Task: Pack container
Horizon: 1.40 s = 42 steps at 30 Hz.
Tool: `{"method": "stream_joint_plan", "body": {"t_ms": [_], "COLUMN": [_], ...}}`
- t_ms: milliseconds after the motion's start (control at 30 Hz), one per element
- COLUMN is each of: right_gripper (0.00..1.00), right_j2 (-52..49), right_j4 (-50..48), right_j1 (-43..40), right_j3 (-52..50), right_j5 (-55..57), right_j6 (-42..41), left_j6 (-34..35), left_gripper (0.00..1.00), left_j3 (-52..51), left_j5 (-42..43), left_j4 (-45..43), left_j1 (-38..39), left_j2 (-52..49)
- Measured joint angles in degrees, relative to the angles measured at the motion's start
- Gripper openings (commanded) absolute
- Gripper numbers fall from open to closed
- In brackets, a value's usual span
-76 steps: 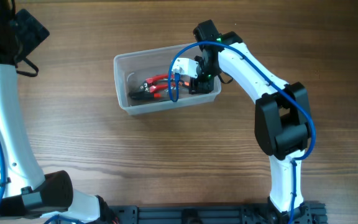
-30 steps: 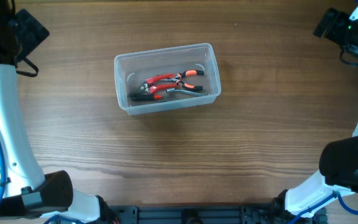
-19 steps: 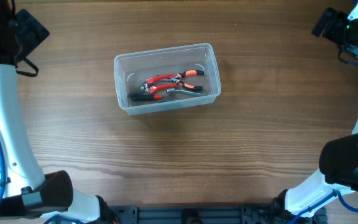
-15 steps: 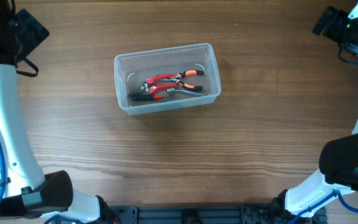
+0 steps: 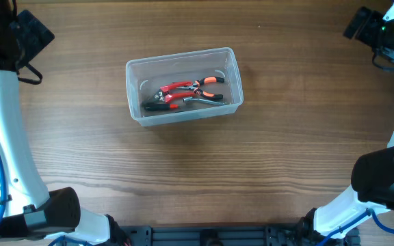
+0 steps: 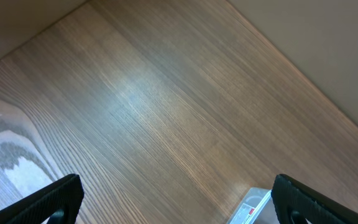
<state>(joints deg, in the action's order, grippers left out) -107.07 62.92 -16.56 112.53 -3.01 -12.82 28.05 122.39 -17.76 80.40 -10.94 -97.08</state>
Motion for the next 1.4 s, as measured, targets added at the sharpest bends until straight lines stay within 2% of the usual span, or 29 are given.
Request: {"method": "stream_joint_plan", "body": {"t_ms": [433, 900, 1033, 1133, 1200, 1400], "right_gripper": [1.0, 1.0, 1.0, 1.0, 1.0, 1.0], "right_j2": [2.97, 40.22, 48.33, 56.85, 61.7, 76.91], "right_j4": [0.02, -0.87, -9.55, -23.63, -28.35, -31.61], "right_j1": [2.64, 14.34, 14.38, 14.38, 14.38, 14.38], "right_j3": [-0.59, -1.51, -10.84, -29.81, -40.72, -68.28], "right_j5": [0.0, 1.86, 1.99, 1.99, 1.99, 1.99], "right_j6": [0.0, 2.82, 2.97, 1.55, -1.36, -15.65], "left_j6": [0.0, 0.0, 0.0, 0.0, 0.0, 0.0], "left_gripper": [1.0, 1.0, 1.0, 1.0, 1.0, 1.0], "left_j3": [0.0, 0.0, 0.0, 0.0, 0.0, 0.0], "left_j5": [0.0, 0.0, -0.02, 0.02, -0.02, 0.0], "left_j4": [0.0, 0.0, 0.0, 0.0, 0.02, 0.0], "left_j1": [-0.02, -0.02, 0.0, 0.0, -0.02, -0.02], "left_j2": [0.0, 0.0, 0.0, 0.0, -0.04, -0.09]}}
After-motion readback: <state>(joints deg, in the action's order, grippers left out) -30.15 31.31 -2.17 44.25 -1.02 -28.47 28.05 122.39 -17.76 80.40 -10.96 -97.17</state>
